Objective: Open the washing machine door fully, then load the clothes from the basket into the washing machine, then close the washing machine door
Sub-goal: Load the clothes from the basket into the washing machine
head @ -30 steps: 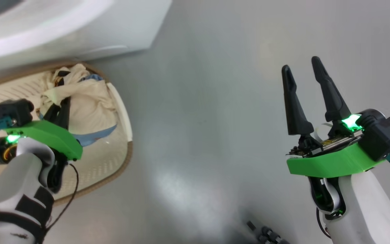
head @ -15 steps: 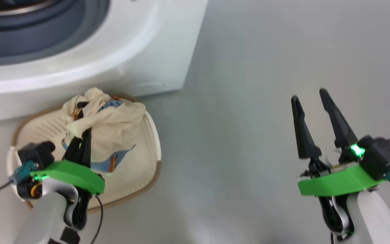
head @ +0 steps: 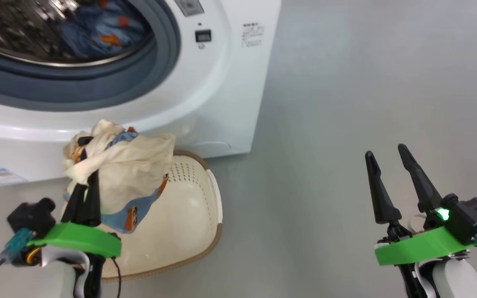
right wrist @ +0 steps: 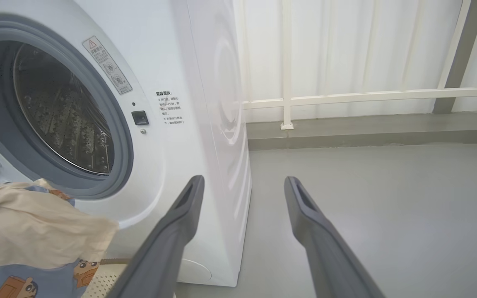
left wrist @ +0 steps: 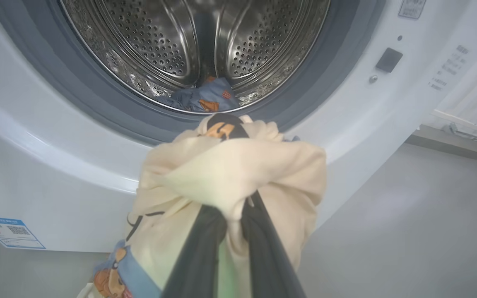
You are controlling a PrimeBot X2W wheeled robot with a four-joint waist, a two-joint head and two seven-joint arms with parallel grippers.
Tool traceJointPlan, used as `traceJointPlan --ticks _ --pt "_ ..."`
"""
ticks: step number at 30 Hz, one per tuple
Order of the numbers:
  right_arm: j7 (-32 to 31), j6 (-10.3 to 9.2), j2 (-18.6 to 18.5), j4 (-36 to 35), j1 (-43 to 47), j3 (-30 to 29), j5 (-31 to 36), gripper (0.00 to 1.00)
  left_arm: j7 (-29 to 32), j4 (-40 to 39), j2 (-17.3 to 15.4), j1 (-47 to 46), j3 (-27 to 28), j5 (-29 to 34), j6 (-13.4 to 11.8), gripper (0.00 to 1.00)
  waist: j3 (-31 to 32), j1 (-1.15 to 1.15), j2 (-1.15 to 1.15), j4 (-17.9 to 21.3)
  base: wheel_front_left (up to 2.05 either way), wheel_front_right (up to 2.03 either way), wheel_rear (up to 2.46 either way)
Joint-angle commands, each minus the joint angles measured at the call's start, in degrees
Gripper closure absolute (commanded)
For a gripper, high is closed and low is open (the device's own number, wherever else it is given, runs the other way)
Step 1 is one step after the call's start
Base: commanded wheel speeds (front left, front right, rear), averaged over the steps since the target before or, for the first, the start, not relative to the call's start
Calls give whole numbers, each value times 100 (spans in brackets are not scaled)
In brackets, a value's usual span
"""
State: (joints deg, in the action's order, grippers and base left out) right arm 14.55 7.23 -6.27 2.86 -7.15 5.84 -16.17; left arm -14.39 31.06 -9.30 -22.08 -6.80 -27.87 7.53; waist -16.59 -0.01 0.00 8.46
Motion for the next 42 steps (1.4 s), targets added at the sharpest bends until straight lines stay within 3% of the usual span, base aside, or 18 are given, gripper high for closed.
traceJointPlan --ticks 1,11,24,42 --pt "45 25 -106 -117 92 82 -58 0 -61 -277 -85 105 270 123 -4 100 263 1 0 -153 0 0 0" --pt "45 25 -159 -131 308 -51 -72 0 -61 -1209 -4 651 730 843 -4 100 552 1 0 -292 0 0 0" --pt "45 25 -195 -181 596 -221 -74 0 -61 -2345 143 1353 1215 1222 -4 100 696 1 0 -536 0 0 0" --pt "45 25 -139 -223 491 -189 -64 0 -61 -2604 231 1239 1280 1247 -4 100 369 1 0 -499 0 0 0"
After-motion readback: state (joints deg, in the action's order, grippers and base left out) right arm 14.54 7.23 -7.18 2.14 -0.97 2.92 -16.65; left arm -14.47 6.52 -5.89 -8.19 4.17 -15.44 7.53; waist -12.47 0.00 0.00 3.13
